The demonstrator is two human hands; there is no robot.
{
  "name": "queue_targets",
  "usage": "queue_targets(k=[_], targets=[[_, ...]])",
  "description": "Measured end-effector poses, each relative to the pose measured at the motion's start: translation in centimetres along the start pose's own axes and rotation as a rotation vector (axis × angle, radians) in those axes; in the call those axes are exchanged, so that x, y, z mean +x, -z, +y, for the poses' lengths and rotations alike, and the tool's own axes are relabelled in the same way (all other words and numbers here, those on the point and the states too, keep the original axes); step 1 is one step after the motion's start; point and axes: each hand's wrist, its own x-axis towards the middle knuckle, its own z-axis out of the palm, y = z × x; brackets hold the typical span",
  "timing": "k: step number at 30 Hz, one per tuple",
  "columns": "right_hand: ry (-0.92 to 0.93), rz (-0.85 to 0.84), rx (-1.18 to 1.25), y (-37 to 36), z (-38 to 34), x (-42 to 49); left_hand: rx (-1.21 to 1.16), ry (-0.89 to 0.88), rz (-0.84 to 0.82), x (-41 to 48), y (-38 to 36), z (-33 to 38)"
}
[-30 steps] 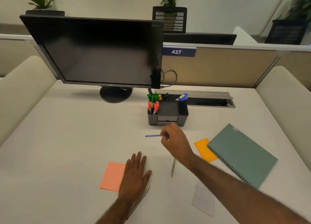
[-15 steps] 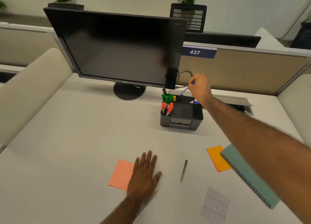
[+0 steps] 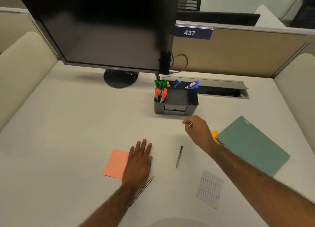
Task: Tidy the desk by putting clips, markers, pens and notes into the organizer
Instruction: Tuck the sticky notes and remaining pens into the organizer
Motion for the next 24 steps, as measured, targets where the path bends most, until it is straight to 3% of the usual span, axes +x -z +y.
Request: queue_targets(k=[3,9,12,15,17,19,21,24], targets=[[-0.013,-0.093,-0.023,-1.9,2.5,-7.0,0.018,-0.005,-0.019,-0.1,-0.1,0.0],[-0.225,-0.001,-0.085,-1.6,7.6,-15.0,-0.032,-0.005,-0.039,-0.3,1.1,1.3],[-0.248,0.042,-0.088,-1.0,8.5,-15.9,-0.027,-0.011,0.065,-1.5,2.6,1.0],[-0.219,0.062,-0.046,-1.2,7.8,-16.3,-0.011,0.157,0.182,-2.3,4.8,-1.9],[-0.196,0.074,0.001,-1.7,6.9,-16.4,-0.028,0.341,0.092,-2.7,6.1,-4.0],[-0.173,0.079,0.047,-2.4,5.8,-16.2,-0.045,0.476,-0.127,-2.8,7.0,-5.4],[-0.145,0.067,0.077,-3.1,4.9,-15.8,-0.023,0.491,-0.228,-2.6,7.3,-5.7],[-0.093,0.027,0.075,-4.0,3.6,-15.3,-0.019,0.484,-0.252,-1.7,7.6,-5.0]])
